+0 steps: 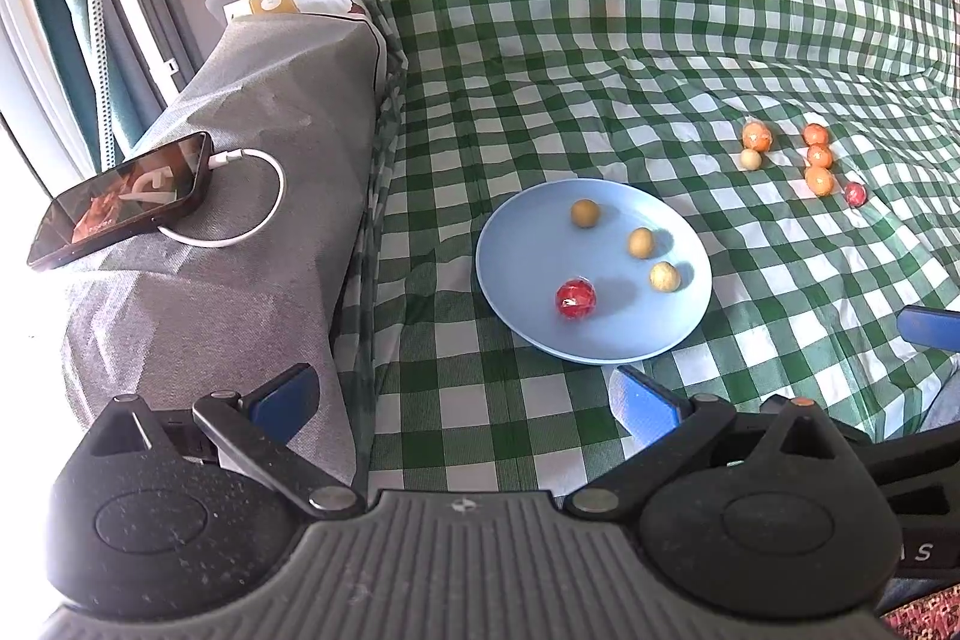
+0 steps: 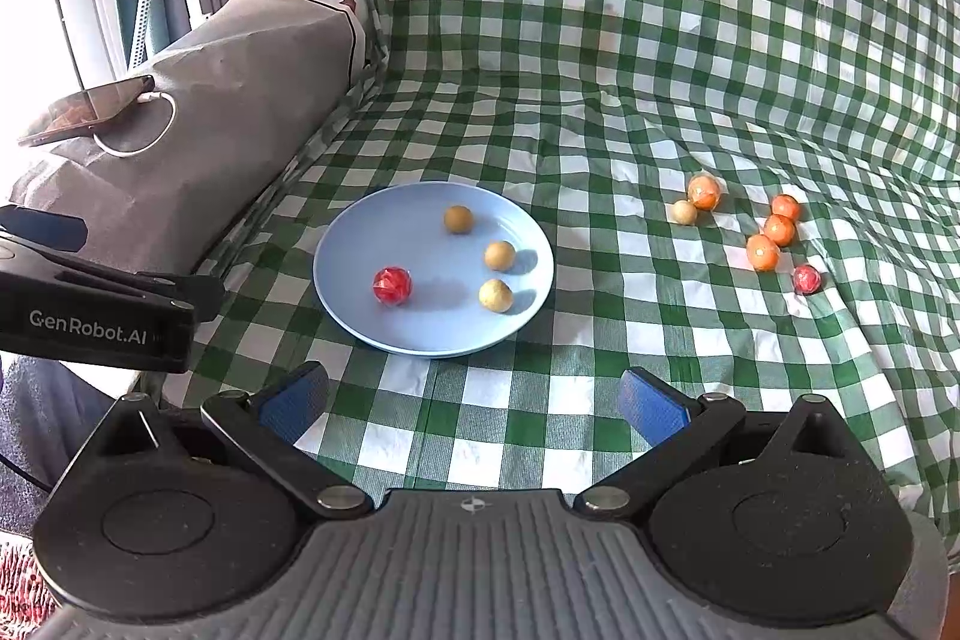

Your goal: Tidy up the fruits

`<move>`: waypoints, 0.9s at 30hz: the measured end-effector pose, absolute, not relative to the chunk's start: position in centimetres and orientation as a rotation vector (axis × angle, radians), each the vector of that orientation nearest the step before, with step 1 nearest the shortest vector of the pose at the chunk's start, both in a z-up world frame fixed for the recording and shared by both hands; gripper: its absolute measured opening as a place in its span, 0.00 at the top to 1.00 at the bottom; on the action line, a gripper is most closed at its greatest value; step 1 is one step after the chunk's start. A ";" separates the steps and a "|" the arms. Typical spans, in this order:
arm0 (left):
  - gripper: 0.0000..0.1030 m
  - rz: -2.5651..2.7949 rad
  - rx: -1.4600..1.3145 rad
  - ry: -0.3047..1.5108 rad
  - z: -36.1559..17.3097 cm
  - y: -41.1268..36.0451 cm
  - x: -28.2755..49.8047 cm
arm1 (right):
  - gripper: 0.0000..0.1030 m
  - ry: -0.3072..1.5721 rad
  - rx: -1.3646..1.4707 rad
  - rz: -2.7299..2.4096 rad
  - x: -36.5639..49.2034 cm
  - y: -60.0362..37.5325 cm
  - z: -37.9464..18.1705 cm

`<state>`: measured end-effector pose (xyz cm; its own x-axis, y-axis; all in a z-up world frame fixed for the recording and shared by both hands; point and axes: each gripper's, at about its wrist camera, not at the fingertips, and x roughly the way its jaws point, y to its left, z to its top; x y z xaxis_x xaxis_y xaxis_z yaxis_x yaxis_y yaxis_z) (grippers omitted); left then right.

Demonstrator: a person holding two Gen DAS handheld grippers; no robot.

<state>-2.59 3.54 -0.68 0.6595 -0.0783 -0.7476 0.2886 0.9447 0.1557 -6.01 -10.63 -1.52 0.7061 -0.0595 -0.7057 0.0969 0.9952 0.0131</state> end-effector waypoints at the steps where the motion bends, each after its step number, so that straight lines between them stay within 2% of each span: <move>1: 0.00 -0.211 0.273 0.828 -0.7 3.5 -2.6 | 0.01 0.783 0.052 -0.088 -6.0 -10.6 -1.6; 27: 0.00 -0.217 0.281 0.858 -1.0 2.4 -1.6 | 0.01 0.808 0.125 -0.106 -5.8 -11.9 -2.3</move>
<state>-1.59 2.38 -0.96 0.6359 -0.0749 -0.7681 0.2990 0.9415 0.1557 -5.77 -11.90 -2.34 0.6861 -0.0467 -0.7260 0.1419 0.9874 0.0705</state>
